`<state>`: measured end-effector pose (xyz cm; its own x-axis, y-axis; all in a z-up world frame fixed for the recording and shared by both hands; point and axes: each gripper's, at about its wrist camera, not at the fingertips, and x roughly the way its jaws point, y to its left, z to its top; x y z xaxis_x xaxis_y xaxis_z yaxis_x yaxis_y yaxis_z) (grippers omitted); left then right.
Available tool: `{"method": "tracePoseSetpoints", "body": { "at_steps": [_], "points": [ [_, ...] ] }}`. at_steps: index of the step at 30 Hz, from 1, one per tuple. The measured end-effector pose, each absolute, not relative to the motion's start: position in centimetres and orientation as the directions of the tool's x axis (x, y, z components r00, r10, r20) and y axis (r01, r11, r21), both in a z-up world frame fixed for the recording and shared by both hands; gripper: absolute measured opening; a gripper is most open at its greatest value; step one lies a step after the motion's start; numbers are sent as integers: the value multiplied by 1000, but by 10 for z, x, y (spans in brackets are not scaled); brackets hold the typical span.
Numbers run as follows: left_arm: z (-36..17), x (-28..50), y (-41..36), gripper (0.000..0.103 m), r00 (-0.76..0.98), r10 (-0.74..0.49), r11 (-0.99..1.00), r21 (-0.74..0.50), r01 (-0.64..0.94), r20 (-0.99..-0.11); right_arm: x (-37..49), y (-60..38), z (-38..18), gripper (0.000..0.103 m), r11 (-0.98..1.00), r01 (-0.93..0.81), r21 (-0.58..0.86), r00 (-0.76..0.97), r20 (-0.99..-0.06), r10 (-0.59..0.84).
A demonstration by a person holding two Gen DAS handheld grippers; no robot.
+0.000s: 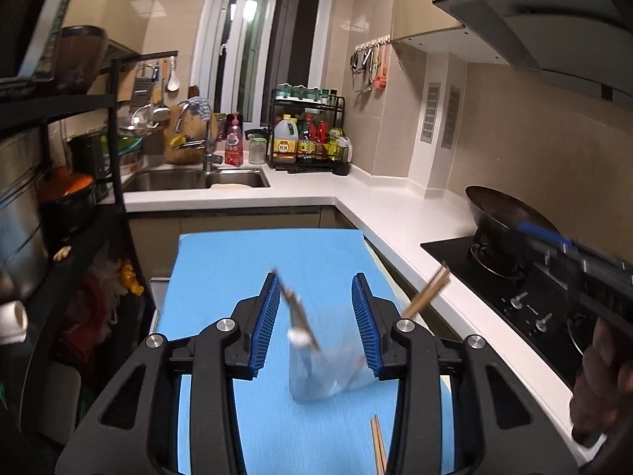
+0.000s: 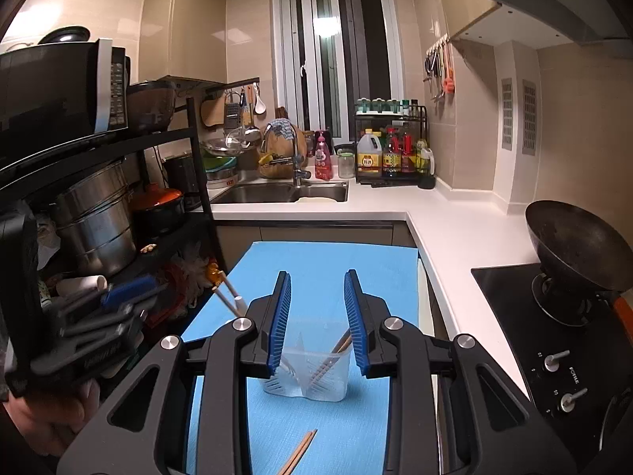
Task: Organize utensils
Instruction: 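Move both open tools back toward the last two chopsticks on the cloth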
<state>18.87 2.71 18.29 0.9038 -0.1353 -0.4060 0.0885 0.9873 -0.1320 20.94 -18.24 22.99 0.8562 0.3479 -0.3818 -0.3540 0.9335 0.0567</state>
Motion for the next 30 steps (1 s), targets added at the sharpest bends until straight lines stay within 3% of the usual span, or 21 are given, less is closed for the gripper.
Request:
{"method": "tracePoseSetpoints", "body": {
  "at_steps": [6,13,17,22,30],
  "points": [
    [134,119,32,26,895,-77,995,-90,42,-440,156,-184,208,29,937,-349,27,873,-354,335],
    [80,67,41,26,878,-20,993,-115,-39,-479,102,-197,118,27,953,-286,98,853,-427,300],
    [54,52,44,26,863,-6,992,-114,-60,-505,73,-201,48,7,962,-212,174,810,-520,273],
    [25,52,45,26,824,-3,988,-127,-83,-566,59,-181,-30,7,961,-145,237,710,-652,268],
    [20,48,41,26,824,-18,992,-116,-58,-566,61,-149,-43,12,967,-187,172,705,-663,254]
  ]
}}
